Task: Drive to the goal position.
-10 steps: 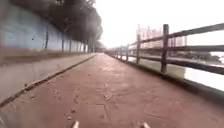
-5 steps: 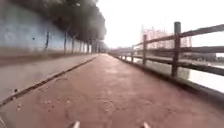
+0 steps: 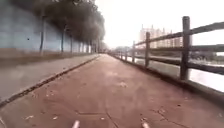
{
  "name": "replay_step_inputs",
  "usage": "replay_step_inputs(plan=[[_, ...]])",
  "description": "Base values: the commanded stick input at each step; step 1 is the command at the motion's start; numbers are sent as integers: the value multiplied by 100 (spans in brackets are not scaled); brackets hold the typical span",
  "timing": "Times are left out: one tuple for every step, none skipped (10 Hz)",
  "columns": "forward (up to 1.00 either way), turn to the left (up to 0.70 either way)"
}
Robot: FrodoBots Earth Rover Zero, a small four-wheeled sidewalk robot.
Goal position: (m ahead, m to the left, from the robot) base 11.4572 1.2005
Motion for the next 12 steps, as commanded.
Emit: replay_step_inputs(plan=[[70, 0], [70, 0], [70, 0], [70, 0], [70, 0], [70, 0], [70, 0], [70, 0], [70, 0], [70, 0], [70, 0], [70, 0]])
